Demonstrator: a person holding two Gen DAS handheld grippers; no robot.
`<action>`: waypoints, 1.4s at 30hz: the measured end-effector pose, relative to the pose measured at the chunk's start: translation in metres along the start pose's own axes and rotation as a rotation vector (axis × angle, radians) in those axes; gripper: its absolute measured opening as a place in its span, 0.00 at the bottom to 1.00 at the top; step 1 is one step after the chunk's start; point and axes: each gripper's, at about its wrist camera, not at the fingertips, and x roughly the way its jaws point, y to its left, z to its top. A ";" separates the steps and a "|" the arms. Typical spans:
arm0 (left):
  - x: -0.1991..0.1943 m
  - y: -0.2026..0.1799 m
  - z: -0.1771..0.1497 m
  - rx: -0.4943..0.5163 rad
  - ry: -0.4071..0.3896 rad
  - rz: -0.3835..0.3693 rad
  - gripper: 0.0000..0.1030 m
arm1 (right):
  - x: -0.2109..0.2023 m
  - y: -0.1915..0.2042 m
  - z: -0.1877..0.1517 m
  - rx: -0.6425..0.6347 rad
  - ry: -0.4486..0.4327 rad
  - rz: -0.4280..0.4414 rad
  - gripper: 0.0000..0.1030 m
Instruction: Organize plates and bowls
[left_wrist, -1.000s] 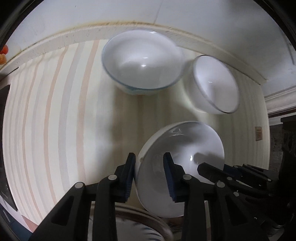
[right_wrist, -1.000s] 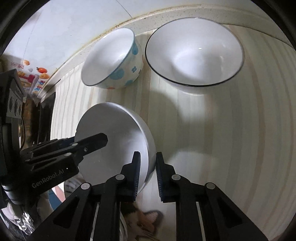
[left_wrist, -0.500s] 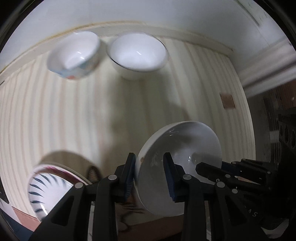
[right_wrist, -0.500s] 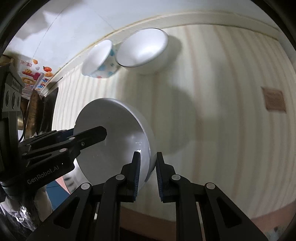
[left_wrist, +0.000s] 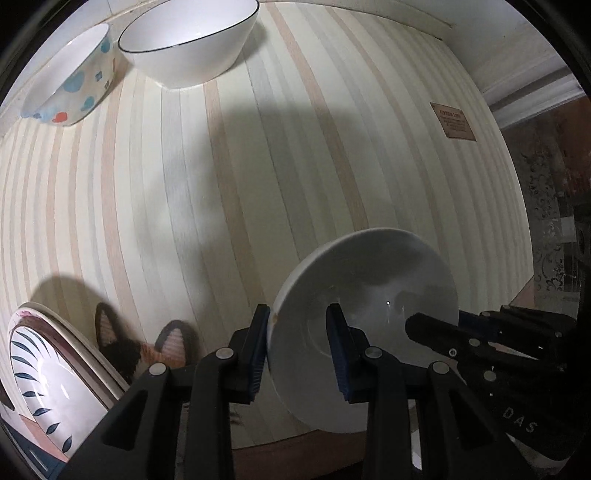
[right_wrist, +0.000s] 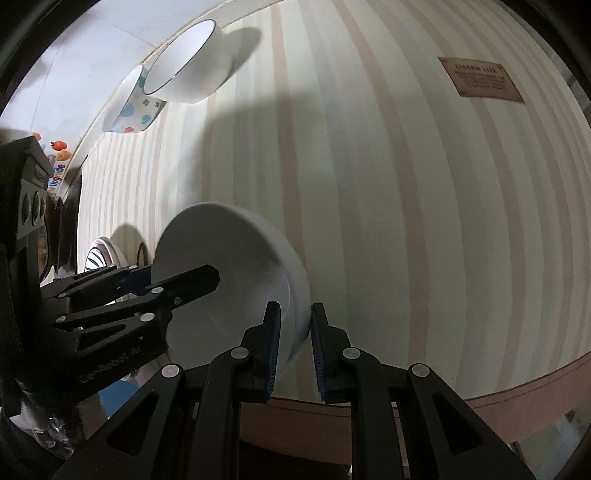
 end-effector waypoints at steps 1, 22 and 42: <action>0.000 0.000 0.001 -0.004 0.003 -0.001 0.27 | 0.000 -0.001 0.000 0.001 0.003 0.001 0.18; -0.064 0.120 0.146 -0.289 -0.175 0.055 0.33 | -0.047 0.056 0.197 -0.067 -0.177 0.098 0.51; -0.070 0.109 0.157 -0.198 -0.217 0.047 0.28 | 0.015 0.090 0.229 -0.099 -0.141 0.023 0.14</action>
